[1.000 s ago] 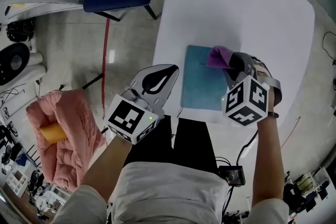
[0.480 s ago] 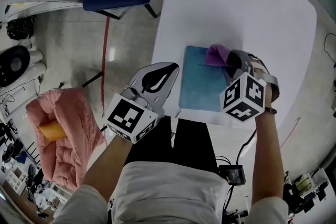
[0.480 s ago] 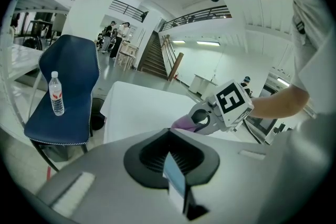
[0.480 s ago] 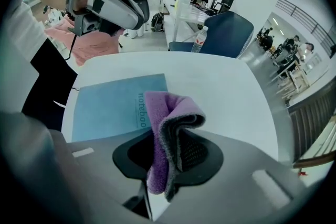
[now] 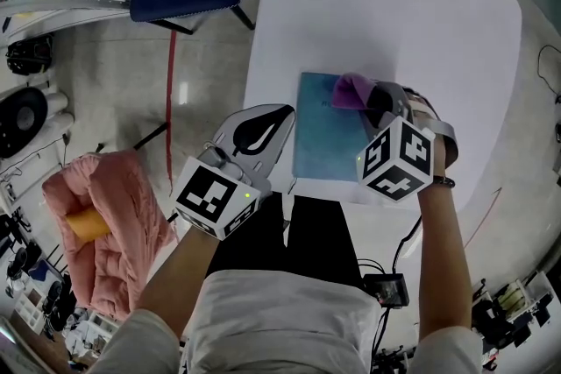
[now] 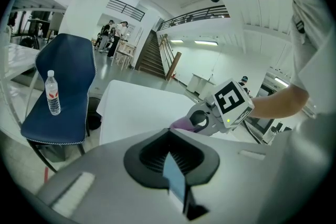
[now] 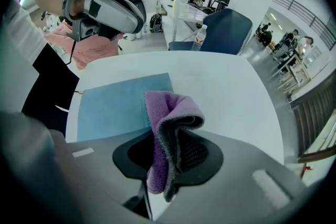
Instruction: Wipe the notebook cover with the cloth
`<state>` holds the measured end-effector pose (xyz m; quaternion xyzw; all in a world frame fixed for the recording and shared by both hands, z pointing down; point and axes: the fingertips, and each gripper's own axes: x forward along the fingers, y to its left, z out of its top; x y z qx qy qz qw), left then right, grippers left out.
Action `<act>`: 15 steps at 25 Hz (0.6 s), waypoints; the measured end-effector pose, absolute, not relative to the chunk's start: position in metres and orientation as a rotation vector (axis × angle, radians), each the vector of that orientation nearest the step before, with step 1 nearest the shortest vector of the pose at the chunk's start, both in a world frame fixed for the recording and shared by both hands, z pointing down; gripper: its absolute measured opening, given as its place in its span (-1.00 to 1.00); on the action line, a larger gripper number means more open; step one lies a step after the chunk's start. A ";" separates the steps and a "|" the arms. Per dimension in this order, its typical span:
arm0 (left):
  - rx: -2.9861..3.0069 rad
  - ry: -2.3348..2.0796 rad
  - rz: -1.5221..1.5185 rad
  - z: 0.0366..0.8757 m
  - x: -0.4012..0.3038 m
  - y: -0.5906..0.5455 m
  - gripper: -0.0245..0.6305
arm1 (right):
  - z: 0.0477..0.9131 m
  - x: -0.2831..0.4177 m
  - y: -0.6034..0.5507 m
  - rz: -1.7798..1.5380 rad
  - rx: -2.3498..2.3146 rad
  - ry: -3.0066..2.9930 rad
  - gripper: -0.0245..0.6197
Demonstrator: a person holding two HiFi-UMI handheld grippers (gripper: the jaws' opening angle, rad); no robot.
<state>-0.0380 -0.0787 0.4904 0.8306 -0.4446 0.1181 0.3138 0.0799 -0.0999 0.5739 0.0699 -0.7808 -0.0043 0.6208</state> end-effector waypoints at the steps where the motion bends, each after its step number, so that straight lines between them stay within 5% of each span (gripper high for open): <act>1: 2.192 -1.170 0.311 0.490 -0.037 -0.079 -0.93 | 0.574 0.080 -0.098 -0.006 0.159 -1.795 -0.58; 15: 2.221 -1.153 0.322 0.486 -0.032 -0.065 -0.93 | 0.577 0.083 -0.068 0.026 0.152 -1.790 -0.58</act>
